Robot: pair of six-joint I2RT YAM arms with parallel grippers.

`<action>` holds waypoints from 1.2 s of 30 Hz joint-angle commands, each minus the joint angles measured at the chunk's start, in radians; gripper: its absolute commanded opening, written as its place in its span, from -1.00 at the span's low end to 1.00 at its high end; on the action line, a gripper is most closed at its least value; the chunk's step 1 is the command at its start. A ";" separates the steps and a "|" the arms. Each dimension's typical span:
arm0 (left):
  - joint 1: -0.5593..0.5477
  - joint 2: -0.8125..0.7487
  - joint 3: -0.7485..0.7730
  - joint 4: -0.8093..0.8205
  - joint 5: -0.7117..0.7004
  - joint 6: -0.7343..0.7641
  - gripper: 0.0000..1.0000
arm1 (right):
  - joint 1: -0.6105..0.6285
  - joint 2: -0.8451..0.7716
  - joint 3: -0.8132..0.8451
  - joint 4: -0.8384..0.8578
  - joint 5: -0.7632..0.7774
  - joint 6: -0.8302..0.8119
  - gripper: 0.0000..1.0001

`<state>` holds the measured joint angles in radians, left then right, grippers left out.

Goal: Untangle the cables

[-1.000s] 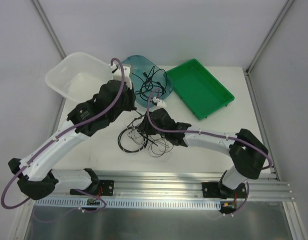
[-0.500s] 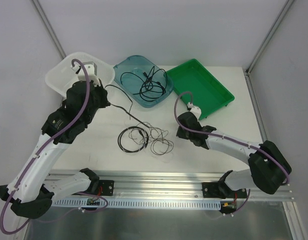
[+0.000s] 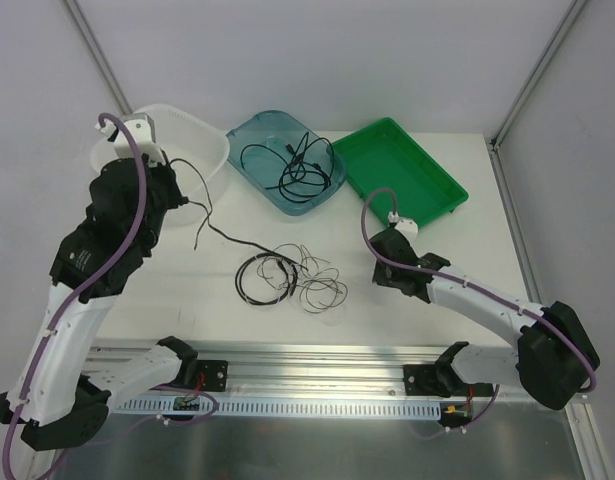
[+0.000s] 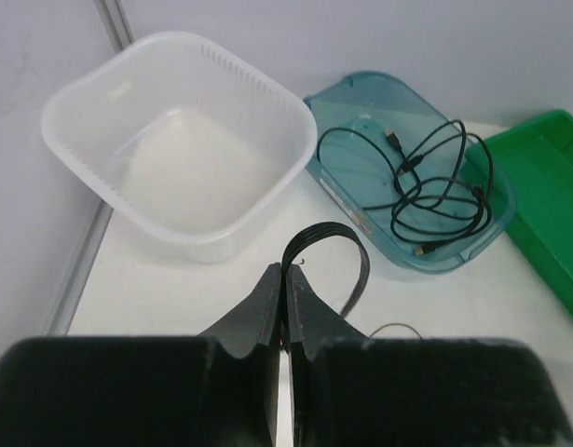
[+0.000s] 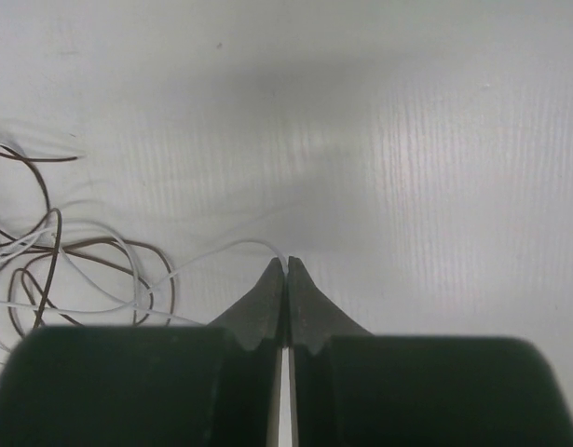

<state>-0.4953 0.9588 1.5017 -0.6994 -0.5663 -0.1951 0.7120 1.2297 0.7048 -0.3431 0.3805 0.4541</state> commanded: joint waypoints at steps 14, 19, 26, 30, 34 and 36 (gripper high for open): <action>0.008 0.101 0.353 -0.002 0.123 0.119 -1.00 | -0.023 -0.065 0.022 -0.073 -0.127 -0.103 0.27; 0.008 0.185 0.440 0.003 0.198 0.091 -1.00 | 0.023 -0.183 0.047 -0.125 -0.112 -0.172 0.82; 0.009 0.406 0.740 0.024 0.247 0.144 -1.00 | 0.038 -0.387 0.047 -0.218 -0.104 -0.224 0.99; 0.009 0.498 0.815 0.122 0.255 0.219 -1.00 | 0.040 -0.522 0.045 -0.252 -0.095 -0.239 0.99; 0.008 0.572 0.807 0.303 0.258 0.295 -1.00 | 0.040 -0.611 0.041 -0.267 -0.088 -0.255 0.99; 0.011 0.600 0.799 0.421 0.258 0.347 -1.00 | 0.038 -0.634 0.041 -0.272 -0.084 -0.262 0.99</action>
<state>-0.4953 1.5143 2.2845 -0.5045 -0.3321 0.0437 0.7471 0.6331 0.7143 -0.5858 0.2760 0.2253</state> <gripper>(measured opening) 0.009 0.993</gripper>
